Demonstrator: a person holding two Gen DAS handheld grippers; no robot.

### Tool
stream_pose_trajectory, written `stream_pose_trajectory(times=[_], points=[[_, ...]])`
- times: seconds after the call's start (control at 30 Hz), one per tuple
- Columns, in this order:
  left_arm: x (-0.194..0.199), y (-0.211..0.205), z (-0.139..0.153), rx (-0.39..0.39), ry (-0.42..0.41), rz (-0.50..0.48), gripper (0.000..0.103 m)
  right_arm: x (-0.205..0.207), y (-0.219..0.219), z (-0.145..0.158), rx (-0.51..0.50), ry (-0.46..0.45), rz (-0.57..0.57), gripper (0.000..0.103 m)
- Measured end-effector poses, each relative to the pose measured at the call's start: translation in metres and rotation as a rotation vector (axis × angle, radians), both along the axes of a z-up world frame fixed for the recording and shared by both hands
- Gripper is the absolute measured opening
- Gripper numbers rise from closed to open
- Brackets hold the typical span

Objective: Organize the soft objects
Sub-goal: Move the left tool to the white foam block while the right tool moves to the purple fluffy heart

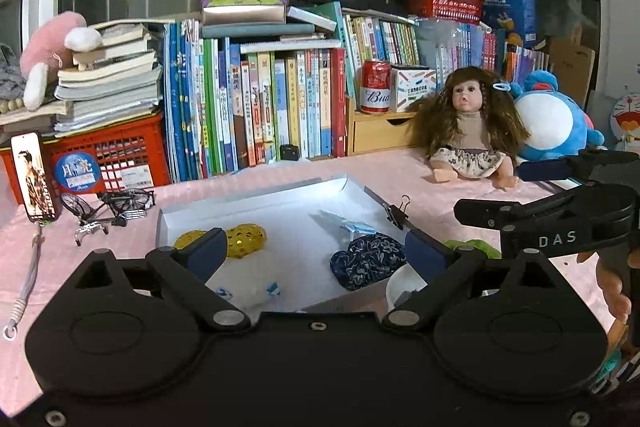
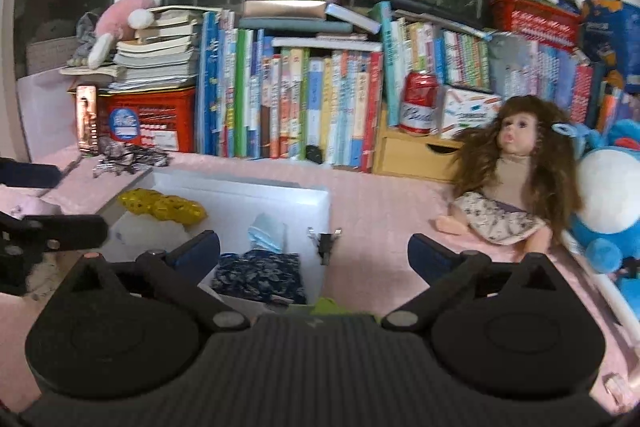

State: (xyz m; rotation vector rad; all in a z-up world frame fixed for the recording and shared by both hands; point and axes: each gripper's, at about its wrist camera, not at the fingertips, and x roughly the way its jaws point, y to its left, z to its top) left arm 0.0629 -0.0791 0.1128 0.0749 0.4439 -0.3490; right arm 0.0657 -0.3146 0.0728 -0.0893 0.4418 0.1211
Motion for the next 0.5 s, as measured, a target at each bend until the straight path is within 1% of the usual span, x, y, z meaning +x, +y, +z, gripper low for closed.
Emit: stream_pose_trajectory(times=[0.13, 0.23, 0.37, 0.43, 0.5], points=[[-0.015, 0.001, -0.003, -0.015, -0.032, 0.029, 0.096, -0.009, -0.005, -0.005, -0.026, -0.032, -0.051, 0.103], [-0.030, 0.001, -0.007, -0.011, -0.085, 0.050, 0.099, -0.014, -0.009, -0.009, -0.045, -0.051, -0.098, 0.103], [-0.050, -0.001, -0.016, 0.024, -0.154, 0.085, 0.100, -0.019, -0.019, -0.014, -0.015, -0.053, -0.137, 0.103], [-0.058, -0.002, -0.020, 0.042, -0.167, 0.088, 0.100, -0.020, -0.023, -0.018, 0.003, -0.047, -0.146, 0.103], [-0.065, -0.004, -0.026, 0.044, -0.165, 0.094, 0.100, -0.021, -0.024, -0.023, 0.007, -0.039, -0.147, 0.103]])
